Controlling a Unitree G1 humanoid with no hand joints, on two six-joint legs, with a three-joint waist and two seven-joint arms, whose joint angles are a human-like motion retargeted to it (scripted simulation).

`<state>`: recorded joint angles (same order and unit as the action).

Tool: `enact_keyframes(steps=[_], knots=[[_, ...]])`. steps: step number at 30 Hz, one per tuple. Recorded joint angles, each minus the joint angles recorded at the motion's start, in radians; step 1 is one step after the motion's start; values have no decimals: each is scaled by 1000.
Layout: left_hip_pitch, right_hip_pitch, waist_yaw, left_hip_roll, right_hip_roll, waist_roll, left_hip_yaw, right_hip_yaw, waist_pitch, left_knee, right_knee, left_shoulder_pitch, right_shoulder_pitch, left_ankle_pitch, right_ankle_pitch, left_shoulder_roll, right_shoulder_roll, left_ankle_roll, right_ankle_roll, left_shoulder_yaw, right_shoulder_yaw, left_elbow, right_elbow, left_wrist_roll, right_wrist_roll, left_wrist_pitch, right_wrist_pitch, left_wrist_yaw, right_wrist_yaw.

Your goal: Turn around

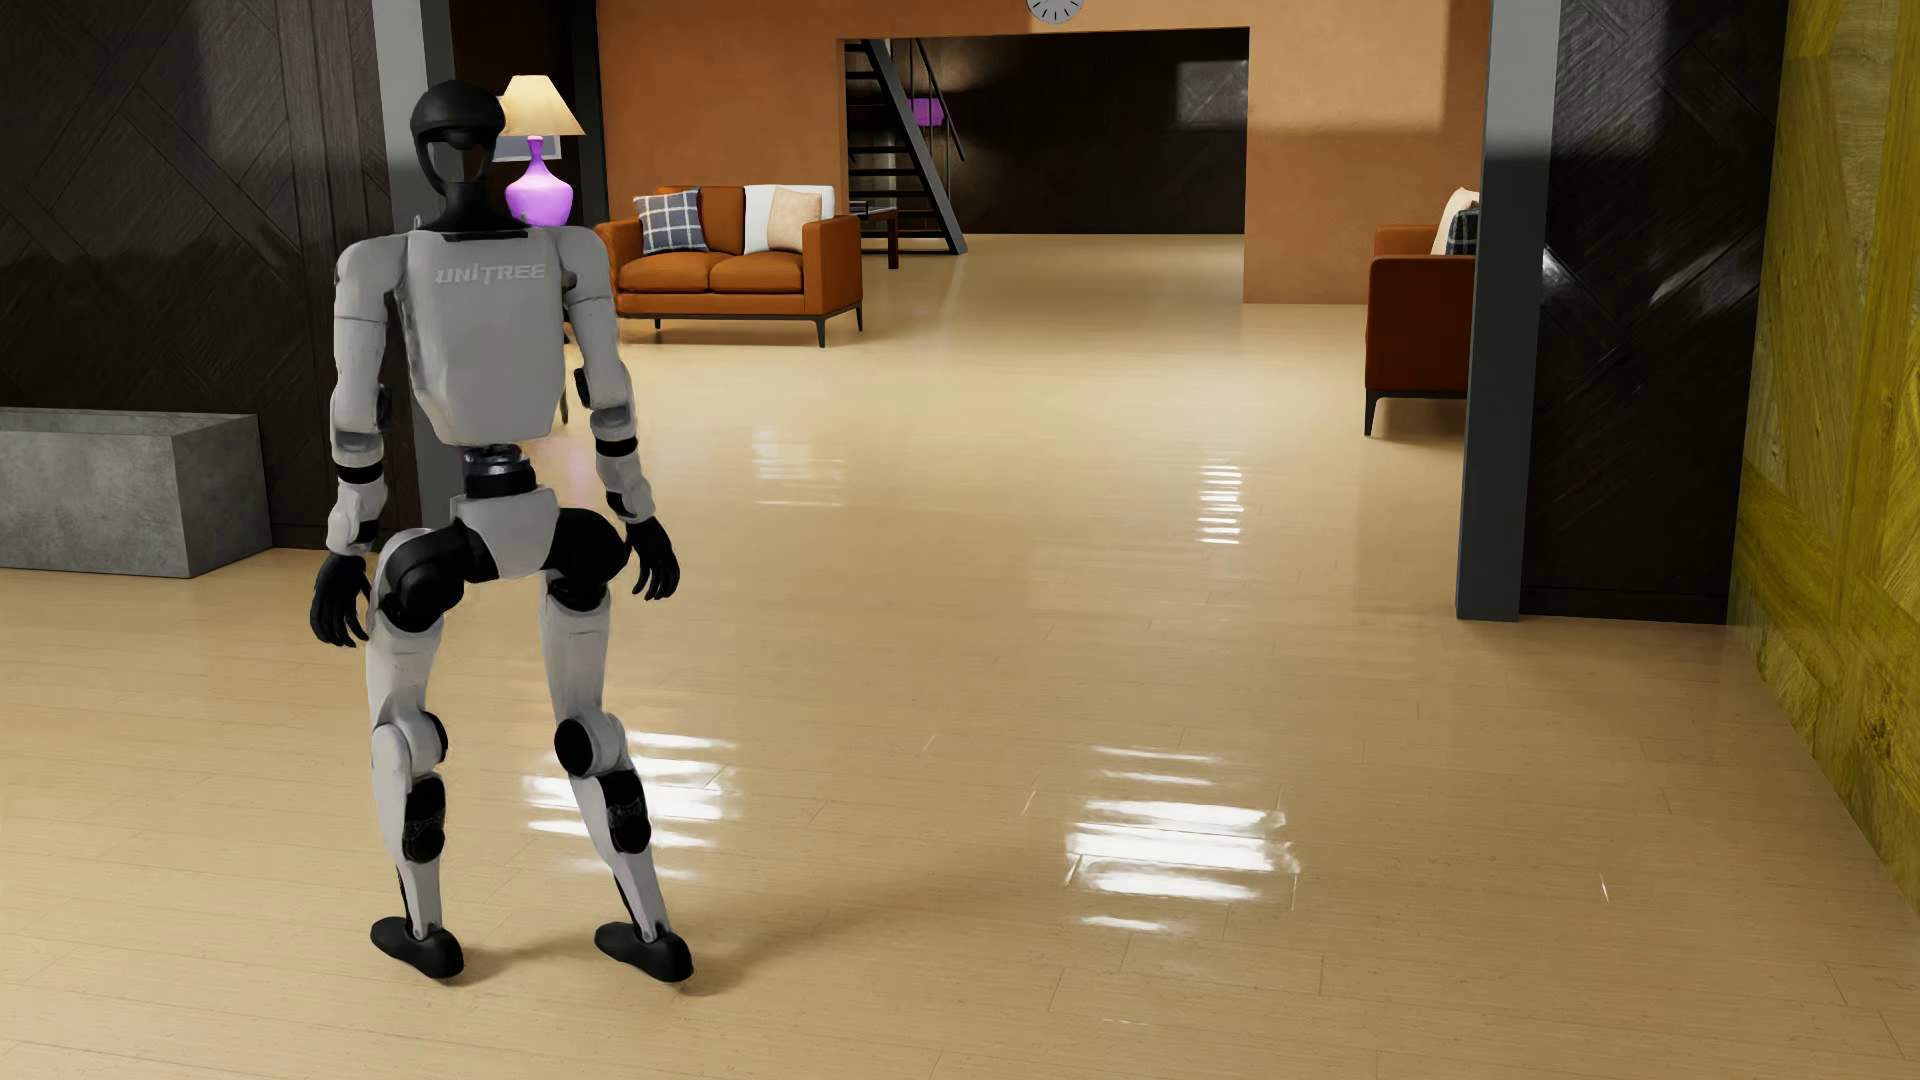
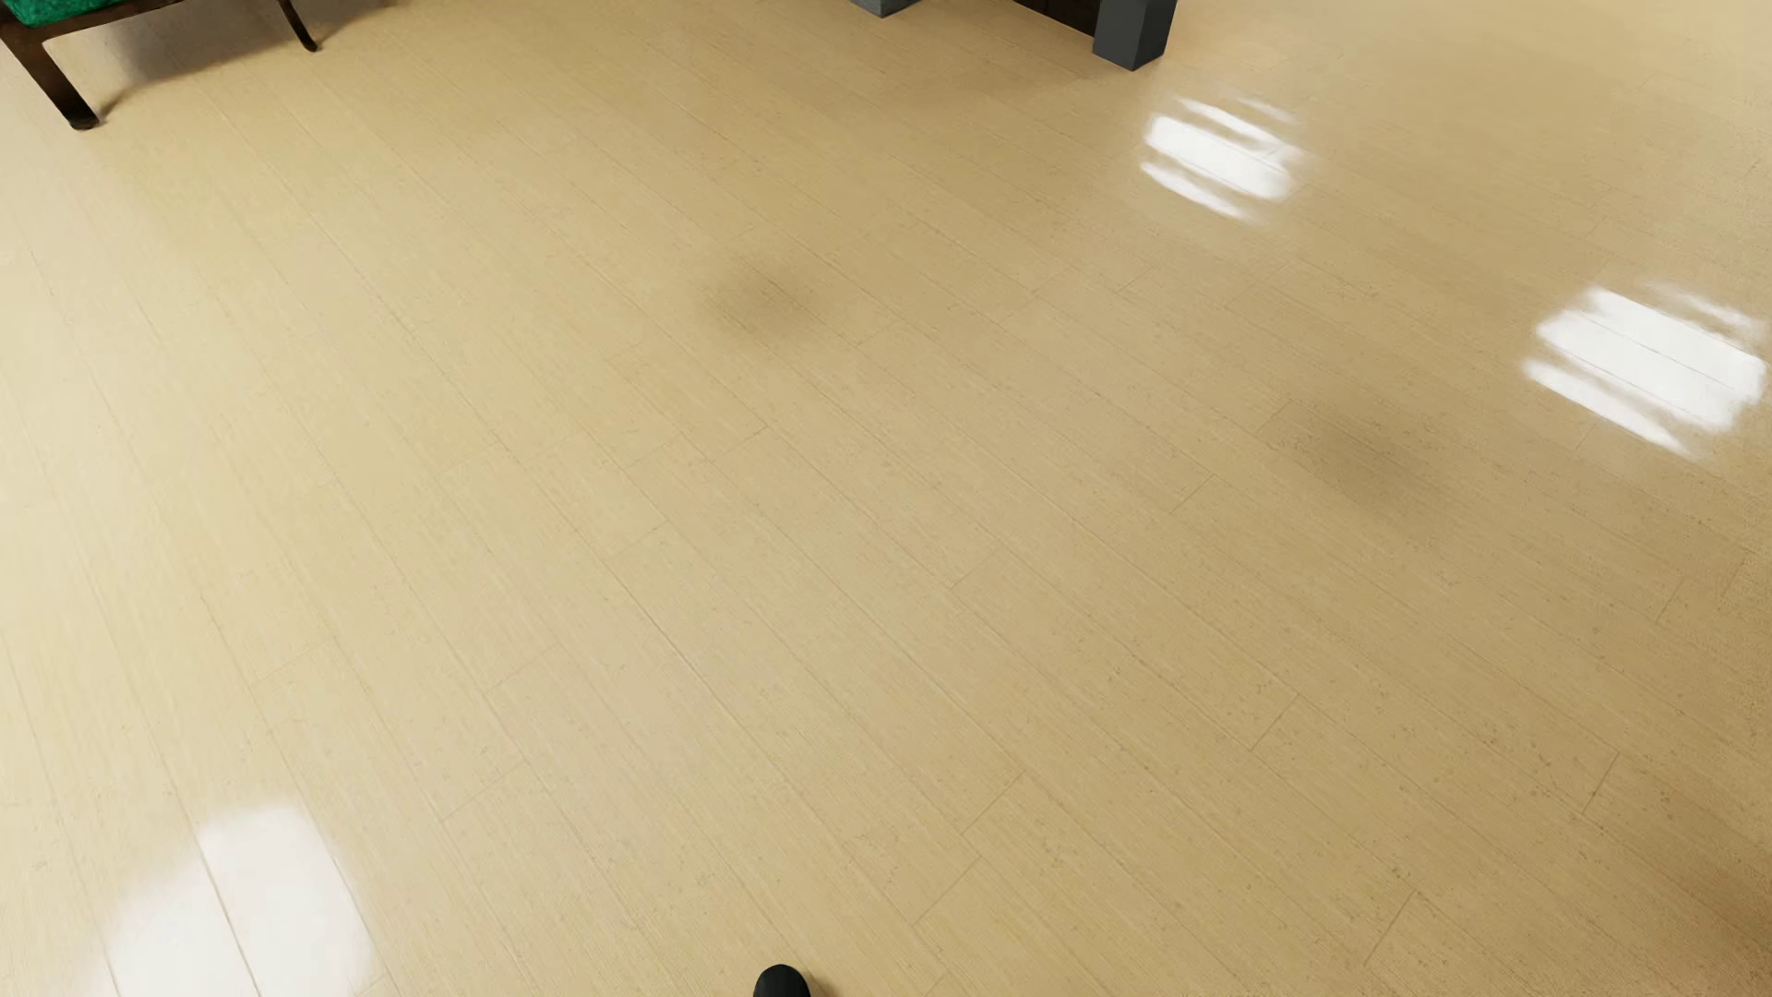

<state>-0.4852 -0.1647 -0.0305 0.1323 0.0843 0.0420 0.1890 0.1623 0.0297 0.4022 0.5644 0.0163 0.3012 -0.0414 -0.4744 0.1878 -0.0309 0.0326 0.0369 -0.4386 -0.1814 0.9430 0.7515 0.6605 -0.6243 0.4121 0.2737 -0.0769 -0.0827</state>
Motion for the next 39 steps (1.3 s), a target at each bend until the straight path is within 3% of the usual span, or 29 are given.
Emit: enact_keyframes(steps=[2,3,4,7,8,10,11,12,13,14,18,21,23,26,28,31,35,39], knots=[[23,-59,-6,3,-15,-15,52,27,4,42,149,-68,60,-53,65,-2,11,19,31,-68,1,39,20,33,-9,-4,-10,-45,40],[40,-106,-4,4,-15,-21,84,66,7,56,249,-85,73,-79,116,-4,-4,26,97,-73,25,23,37,31,-36,-19,-7,-28,85],[59,-154,3,10,-4,-30,119,114,12,73,351,-90,78,-106,177,-7,-25,28,205,-50,55,-10,54,12,-71,-35,-4,23,143],[105,-293,55,65,58,-58,221,56,27,123,592,-98,59,-167,282,-5,-65,18,211,34,99,-106,78,-60,-149,-93,0,182,218],[117,-336,66,78,-1,-66,236,7,31,123,616,-114,50,-174,281,1,-60,15,211,47,86,-119,69,-77,-145,-99,-5,194,211],[129,-387,57,73,-270,-86,235,-158,33,112,562,-157,35,-180,254,18,-64,10,220,40,75,-131,26,-75,-145,-94,-34,180,193],[128,-376,42,57,-385,-101,224,-252,31,106,488,-176,26,-182,219,22,-76,7,162,37,73,-134,-1,-74,-146,-92,-50,168,181],[128,-350,29,42,-445,-116,213,-334,27,101,388,-189,13,-185,189,24,-91,4,99,39,72,-135,-25,-75,-147,-89,-62,166,168],[129,-317,20,32,-459,-129,202,-384,22,94,267,-199,-5,-186,169,26,-103,-1,93,38,71,-132,-43,-74,-145,-86,-66,166,152],[132,-279,15,26,-436,-140,190,-391,16,85,126,-203,-29,-185,177,29,-117,-7,133,39,74,-128,-51,-73,-147,-84,-65,167,139],[159,-121,28,57,-325,-159,167,-426,-12,16,-242,-149,-161,-155,272,49,-151,-35,91,87,122,-112,-57,-96,-159,-72,-66,176,139],[168,-111,36,112,-275,-150,173,-414,-20,39,-246,-28,-244,-172,262,30,-176,-64,80,156,153,-115,-112,-127,-150,-48,-98,196,137],[177,-116,37,144,-250,-143,181,-398,-23,59,-217,48,-257,-184,237,8,-174,-81,67,173,147,-78,-184,-145,-123,-34,-142,172,91],[207,-95,34,174,-220,-127,195,-382,-31,63,-216,147,-240,-191,220,-48,-143,-100,51,215,150,6,-236,-177,-80,38,-161,111,57],[236,-77,31,184,-209,-111,208,-372,-36,54,-220,199,-221,-192,212,-96,-132,-110,47,269,156,30,-227,-207,-88,53,-140,83,78],[273,-53,27,191,-203,-83,223,-362,-41,51,-214,241,-176,-196,197,-127,-102,-123,43,315,133,13,-174,-212,-95,27,-98,55,84],[320,-17,18,183,-212,-49,225,-367,-47,33,-194,184,-83,-192,172,-90,-58,-134,41,296,69,-21,-67,-132,-87,20,-62,72,105],[337,7,-3,159,-233,-32,197,-399,-53,6,-181,37,0,-181,153,-5,-15,-136,39,160,13,-50,24,-12,-69,-21,-5,84,102]])
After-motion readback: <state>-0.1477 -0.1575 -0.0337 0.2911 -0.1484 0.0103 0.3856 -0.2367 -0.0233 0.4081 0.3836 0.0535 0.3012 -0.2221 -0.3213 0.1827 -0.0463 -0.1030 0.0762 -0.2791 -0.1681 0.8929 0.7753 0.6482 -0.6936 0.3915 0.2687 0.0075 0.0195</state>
